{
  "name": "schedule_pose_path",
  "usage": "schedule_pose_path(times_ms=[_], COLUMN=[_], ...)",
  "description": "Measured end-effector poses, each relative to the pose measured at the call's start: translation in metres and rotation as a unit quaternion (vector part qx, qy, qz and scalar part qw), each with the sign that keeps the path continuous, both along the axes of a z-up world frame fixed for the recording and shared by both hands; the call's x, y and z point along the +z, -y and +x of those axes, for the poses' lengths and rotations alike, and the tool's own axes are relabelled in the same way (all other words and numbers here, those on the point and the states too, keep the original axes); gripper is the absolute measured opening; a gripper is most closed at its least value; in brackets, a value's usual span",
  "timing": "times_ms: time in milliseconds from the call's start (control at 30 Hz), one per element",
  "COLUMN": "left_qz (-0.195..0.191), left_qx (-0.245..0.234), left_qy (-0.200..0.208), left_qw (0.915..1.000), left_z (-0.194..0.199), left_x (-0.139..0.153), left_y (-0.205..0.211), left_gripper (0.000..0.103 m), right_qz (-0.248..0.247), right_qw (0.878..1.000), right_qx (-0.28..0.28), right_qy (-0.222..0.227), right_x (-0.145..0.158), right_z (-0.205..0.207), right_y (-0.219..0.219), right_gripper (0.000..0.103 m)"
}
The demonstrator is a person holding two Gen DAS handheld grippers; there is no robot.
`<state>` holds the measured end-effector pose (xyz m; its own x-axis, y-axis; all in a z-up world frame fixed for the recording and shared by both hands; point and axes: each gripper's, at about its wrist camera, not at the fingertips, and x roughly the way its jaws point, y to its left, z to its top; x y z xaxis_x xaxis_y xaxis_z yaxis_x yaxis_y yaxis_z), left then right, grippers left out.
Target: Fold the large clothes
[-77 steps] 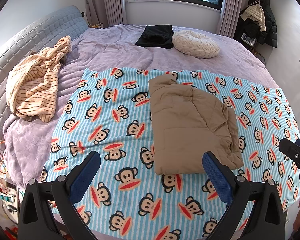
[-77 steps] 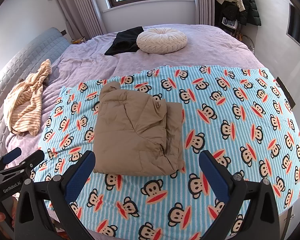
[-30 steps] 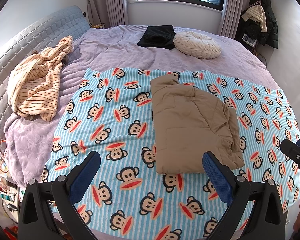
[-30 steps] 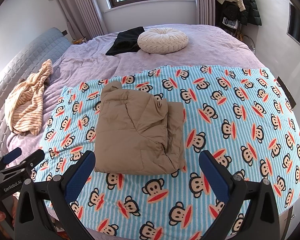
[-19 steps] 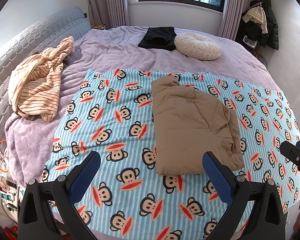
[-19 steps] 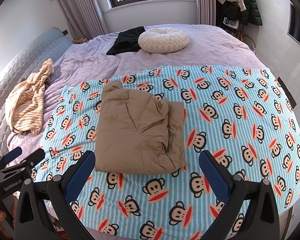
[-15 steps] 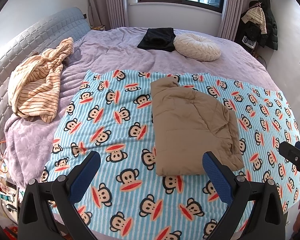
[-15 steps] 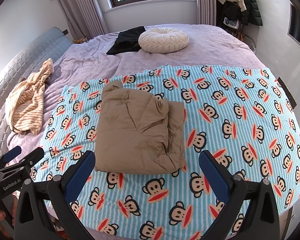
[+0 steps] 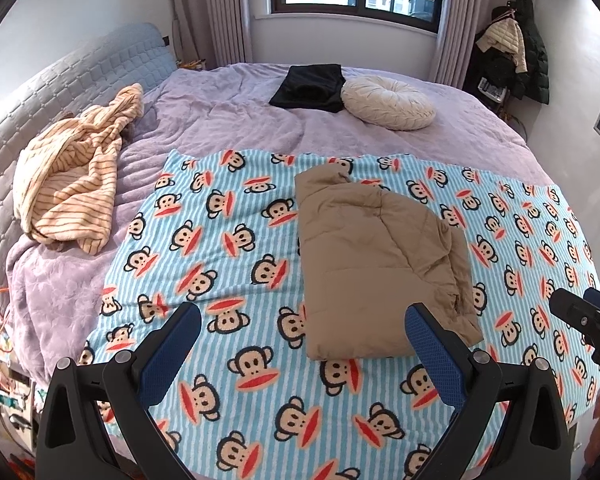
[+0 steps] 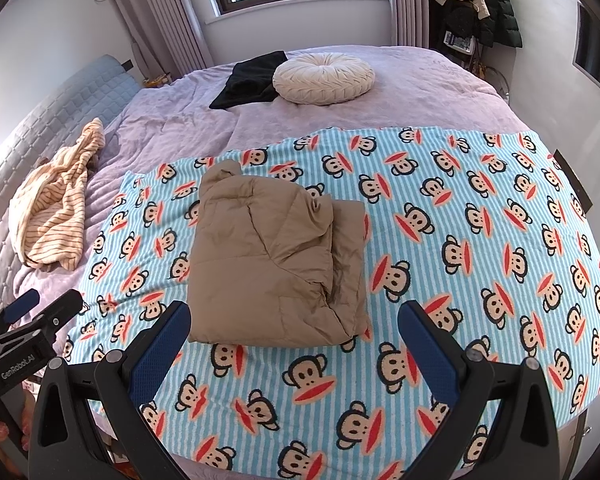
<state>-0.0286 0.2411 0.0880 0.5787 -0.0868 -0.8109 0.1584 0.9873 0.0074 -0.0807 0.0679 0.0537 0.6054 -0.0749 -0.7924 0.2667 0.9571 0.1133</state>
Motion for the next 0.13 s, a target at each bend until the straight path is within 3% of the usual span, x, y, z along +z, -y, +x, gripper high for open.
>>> schedule_pose_path(times_ms=[133], left_qz=[0.001], left_qx=[0.000], left_qy=[-0.004], left_qw=[1.0000], left_z=[-0.0018], left_x=[-0.0010], left_y=[0.0027], left_gripper=[0.102], right_qz=[0.000], right_qw=[1.000], right_qx=[0.000], right_qy=[0.000], right_x=[0.0008], right_z=[-0.0006], right_y=[-0.0021], right_gripper=[0.103])
